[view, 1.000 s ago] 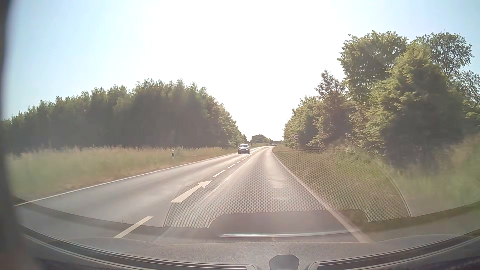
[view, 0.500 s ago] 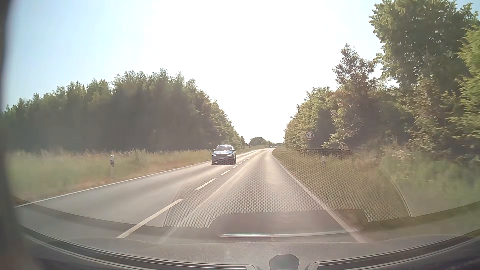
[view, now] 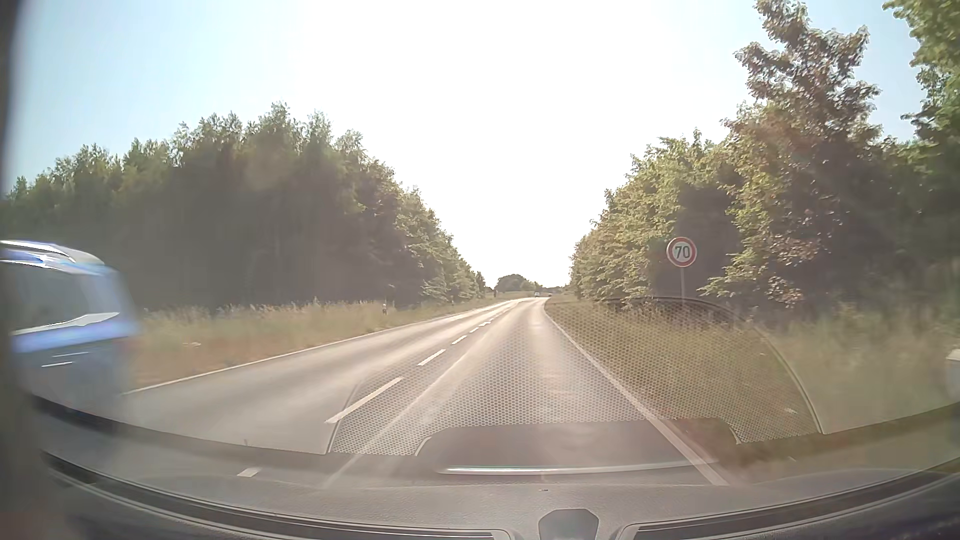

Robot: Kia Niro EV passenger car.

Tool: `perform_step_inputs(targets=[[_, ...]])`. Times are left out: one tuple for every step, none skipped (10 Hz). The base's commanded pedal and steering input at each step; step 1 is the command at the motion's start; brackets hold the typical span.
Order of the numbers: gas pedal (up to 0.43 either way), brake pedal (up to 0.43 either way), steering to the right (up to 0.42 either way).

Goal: Follow the waypoints while adhering to traffic rules and regulations

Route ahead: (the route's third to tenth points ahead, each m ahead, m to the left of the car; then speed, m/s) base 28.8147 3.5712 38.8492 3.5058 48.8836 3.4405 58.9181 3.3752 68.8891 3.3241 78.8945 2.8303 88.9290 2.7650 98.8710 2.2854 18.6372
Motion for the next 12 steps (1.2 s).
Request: perform_step_inputs(targets=[[0.209, 0.006, 0.005], [0.209, 0.006, 0.005], [0.220, 0.006, 0.005], [0.220, 0.006, 0.005], [0.220, 0.006, 0.005], [0.220, 0.006, 0.005], [0.220, 0.006, 0.005], [0.220, 0.006, 0.005], [0.220, 0.006, 0.005], [0.228, 0.006, 0.005], [0.228, 0.006, 0.005], [0.228, 0.006, 0.005]])
